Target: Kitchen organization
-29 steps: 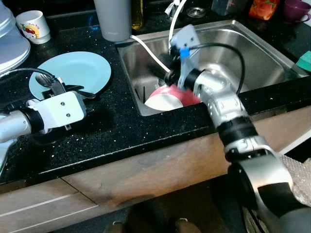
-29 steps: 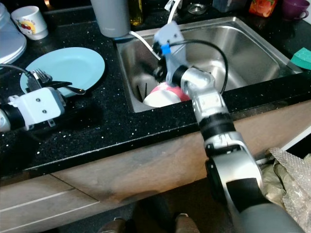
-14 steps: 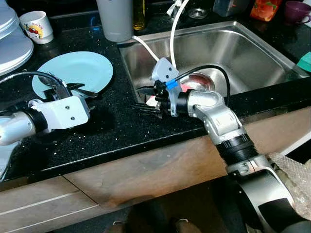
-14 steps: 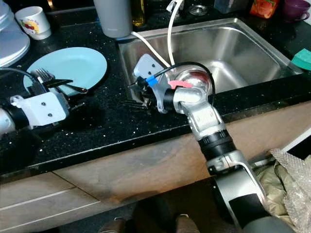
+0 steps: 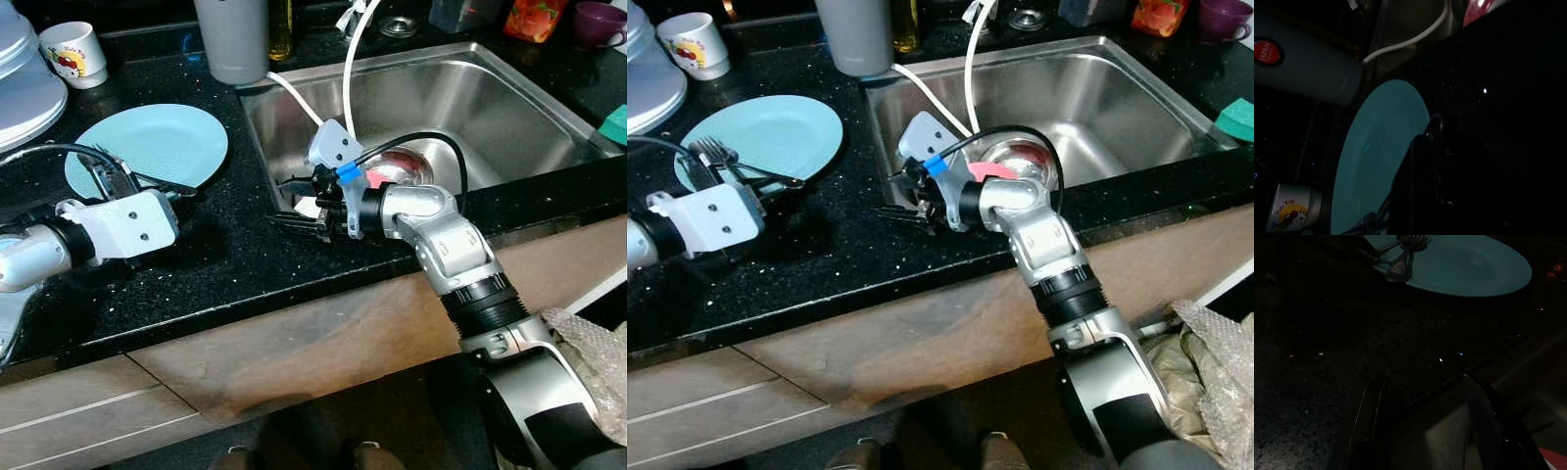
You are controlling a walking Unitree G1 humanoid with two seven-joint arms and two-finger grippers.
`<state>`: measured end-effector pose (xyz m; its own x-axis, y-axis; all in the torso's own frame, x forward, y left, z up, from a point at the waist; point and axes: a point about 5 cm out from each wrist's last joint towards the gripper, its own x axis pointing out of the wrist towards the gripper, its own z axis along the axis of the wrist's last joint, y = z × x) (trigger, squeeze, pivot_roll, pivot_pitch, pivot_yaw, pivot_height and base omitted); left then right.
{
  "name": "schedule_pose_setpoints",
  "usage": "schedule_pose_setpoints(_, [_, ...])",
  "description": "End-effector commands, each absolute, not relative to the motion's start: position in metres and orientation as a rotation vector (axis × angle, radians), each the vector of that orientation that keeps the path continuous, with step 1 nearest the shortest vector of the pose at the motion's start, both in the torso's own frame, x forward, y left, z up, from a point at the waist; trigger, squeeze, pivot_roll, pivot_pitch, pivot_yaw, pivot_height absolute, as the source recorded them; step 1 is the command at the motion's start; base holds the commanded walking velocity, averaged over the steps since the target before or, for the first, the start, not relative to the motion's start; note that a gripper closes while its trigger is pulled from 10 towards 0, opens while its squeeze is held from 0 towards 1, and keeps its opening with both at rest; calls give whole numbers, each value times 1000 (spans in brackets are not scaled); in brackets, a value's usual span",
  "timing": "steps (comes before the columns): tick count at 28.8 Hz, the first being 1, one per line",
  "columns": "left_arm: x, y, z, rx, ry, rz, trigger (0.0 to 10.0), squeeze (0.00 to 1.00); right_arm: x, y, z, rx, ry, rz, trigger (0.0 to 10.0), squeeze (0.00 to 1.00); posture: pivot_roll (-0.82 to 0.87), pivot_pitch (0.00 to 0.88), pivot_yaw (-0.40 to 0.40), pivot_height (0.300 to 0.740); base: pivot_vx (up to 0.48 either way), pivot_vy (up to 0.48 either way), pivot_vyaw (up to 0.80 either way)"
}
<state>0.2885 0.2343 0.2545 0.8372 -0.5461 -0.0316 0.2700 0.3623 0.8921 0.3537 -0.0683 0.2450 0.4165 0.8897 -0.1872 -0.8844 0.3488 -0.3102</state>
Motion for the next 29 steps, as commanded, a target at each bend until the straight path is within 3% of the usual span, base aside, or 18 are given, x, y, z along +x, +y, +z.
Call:
schedule_pose_setpoints(1, [289,235,255,1063,-307,-532,0,0,351,-66,243,-409,-7,1161,10000,0,56,158,11,740,0,0,0])
schedule_pose_setpoints(20, [291,240,277,972,-406,-462,0,0,353,-69,246,-412,-9,1146,10000,0,58,161,7,740,0,0,0])
schedule_pose_setpoints(26, [284,274,293,986,-336,-416,0,0,354,-69,246,-411,-8,1141,10000,0,59,164,13,740,0,0,0])
schedule_pose_setpoints(27, [280,281,295,976,-316,-426,10000,1000,353,-69,246,-410,-8,1142,10000,0,60,164,13,740,0,0,0])
schedule_pose_setpoints(29, [271,284,295,956,-291,-502,10000,1000,352,-67,245,-407,-6,1149,10000,0,67,164,10,740,0,0,0])
